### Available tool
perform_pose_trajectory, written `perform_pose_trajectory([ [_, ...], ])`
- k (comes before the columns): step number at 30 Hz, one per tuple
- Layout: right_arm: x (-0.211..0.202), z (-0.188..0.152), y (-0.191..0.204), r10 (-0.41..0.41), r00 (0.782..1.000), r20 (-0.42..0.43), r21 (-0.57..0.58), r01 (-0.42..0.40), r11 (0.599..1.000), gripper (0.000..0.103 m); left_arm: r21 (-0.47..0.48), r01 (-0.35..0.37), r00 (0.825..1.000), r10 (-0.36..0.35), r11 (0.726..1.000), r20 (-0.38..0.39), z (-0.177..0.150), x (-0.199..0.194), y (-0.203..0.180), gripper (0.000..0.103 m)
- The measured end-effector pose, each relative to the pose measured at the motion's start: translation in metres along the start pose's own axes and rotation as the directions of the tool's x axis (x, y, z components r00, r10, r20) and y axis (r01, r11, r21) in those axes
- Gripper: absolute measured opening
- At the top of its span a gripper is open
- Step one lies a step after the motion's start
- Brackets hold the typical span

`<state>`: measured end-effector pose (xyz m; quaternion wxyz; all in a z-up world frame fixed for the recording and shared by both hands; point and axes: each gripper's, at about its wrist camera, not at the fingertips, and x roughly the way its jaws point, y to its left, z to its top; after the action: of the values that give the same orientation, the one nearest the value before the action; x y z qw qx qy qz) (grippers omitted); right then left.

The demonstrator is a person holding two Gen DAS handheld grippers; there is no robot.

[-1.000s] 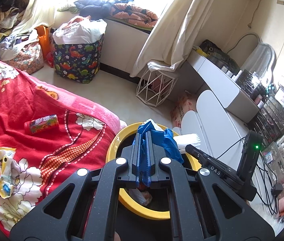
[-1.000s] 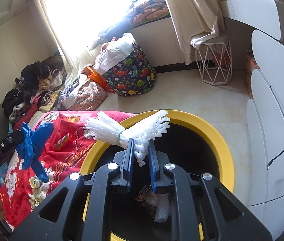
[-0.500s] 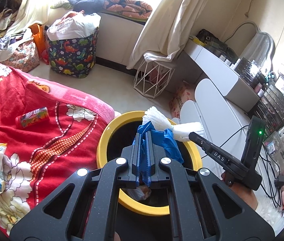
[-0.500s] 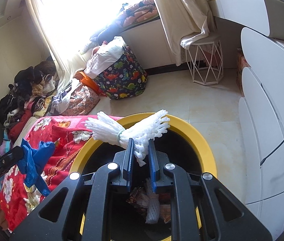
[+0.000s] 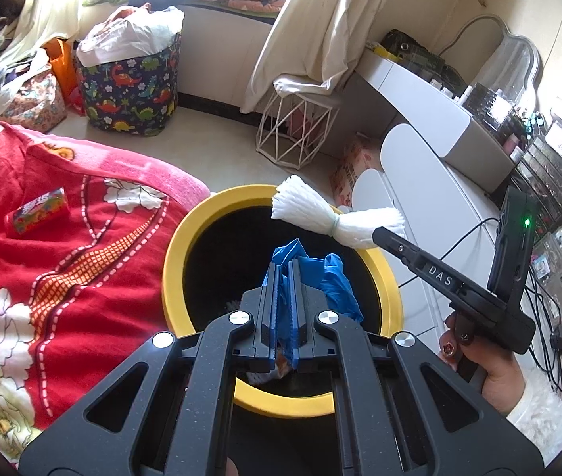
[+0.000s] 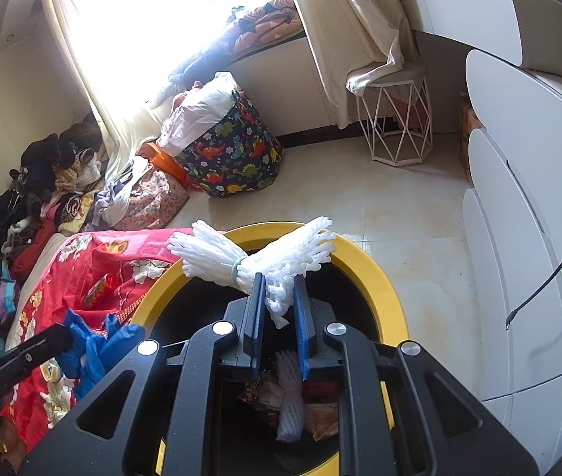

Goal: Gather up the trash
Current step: 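Lift the blue plastic and white toy and carry them over the bin, then open both tools to drop the blue plastic and white toy into the bin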

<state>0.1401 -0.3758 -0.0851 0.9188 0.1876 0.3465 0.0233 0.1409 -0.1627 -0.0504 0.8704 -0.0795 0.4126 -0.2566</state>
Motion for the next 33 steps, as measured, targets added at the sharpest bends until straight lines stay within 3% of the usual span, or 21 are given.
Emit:
perform_pose_trajectory([
  [20, 0.003, -0.006, 0.001, 0.0, 1.0, -0.008, 0.003, 0.0, 1.0, 0.016, 0.023, 0.008, 0.996, -0.006, 1.0, -0.089, -0.013, 0.032, -0.01, 0.002],
  [24, 0.003, -0.007, 0.002, 0.0, 1.0, -0.005, 0.004, 0.0, 1.0, 0.024, 0.014, 0.008, 0.994, -0.007, 1.0, -0.109, -0.013, 0.038, -0.01, 0.003],
  [26, 0.003, -0.006, 0.001, 0.001, 1.0, -0.006, 0.004, -0.001, 1.0, 0.03, 0.017, -0.004, 0.994, 0.005, 1.0, -0.111, -0.013, 0.039, -0.01, 0.016],
  [28, 0.003, -0.006, 0.001, 0.001, 1.0, -0.004, 0.006, -0.001, 1.0, 0.037, 0.003, -0.005, 0.994, 0.005, 1.0, -0.105, -0.013, 0.037, -0.008, 0.048],
  [31, 0.002, -0.005, 0.0, 0.004, 1.0, 0.006, 0.014, -0.004, 1.0, 0.046, -0.013, -0.019, 0.996, 0.017, 1.0, -0.085, -0.013, 0.032, -0.003, 0.063],
  [33, 0.0, -0.005, -0.001, 0.005, 1.0, 0.014, 0.024, -0.005, 1.0, 0.057, -0.019, -0.035, 0.997, 0.034, 0.999, -0.072, -0.012, 0.028, -0.001, 0.083],
])
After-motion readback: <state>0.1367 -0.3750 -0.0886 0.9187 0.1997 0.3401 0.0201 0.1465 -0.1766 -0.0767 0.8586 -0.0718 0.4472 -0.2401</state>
